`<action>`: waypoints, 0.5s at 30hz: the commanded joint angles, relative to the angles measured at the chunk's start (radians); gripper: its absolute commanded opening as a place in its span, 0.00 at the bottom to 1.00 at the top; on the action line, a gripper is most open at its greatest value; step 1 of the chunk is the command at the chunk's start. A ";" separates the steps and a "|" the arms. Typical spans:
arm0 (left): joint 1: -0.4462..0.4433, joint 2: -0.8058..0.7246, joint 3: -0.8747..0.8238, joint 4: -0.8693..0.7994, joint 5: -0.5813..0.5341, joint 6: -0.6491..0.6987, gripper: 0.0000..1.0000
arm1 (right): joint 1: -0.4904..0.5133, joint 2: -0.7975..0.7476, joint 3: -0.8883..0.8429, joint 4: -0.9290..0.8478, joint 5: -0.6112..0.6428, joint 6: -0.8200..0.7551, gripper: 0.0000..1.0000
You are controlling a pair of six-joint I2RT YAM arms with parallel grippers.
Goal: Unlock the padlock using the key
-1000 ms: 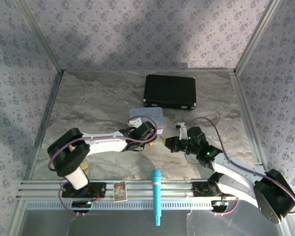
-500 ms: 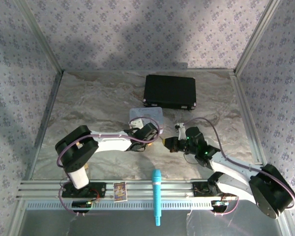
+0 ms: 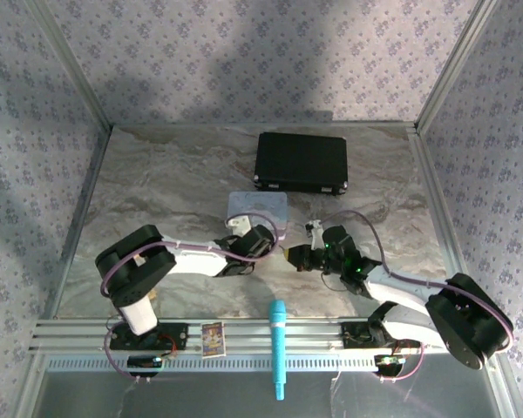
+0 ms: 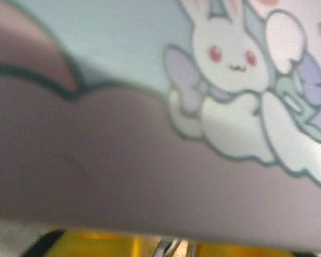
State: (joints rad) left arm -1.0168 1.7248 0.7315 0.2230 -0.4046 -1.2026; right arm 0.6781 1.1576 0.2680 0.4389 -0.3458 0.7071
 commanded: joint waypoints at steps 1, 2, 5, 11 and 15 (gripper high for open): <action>-0.004 0.049 -0.040 0.200 0.079 0.038 0.14 | 0.009 0.003 -0.018 0.031 0.032 0.016 0.00; -0.003 0.051 -0.045 0.221 0.093 0.044 0.11 | 0.011 0.004 -0.019 0.036 0.035 0.019 0.00; -0.003 0.056 -0.057 0.284 0.125 0.058 0.08 | 0.017 0.012 -0.024 0.048 0.036 0.028 0.00; 0.004 0.053 -0.066 0.276 0.131 -0.008 0.00 | -0.018 0.084 -0.031 0.114 -0.054 0.138 0.00; 0.012 0.019 -0.082 0.310 0.133 -0.060 0.00 | -0.092 0.191 -0.064 0.312 -0.245 0.281 0.00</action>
State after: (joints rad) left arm -1.0111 1.7634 0.6643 0.4988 -0.2951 -1.2156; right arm 0.6189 1.2984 0.2314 0.5972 -0.4473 0.8639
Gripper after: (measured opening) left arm 0.116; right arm 0.051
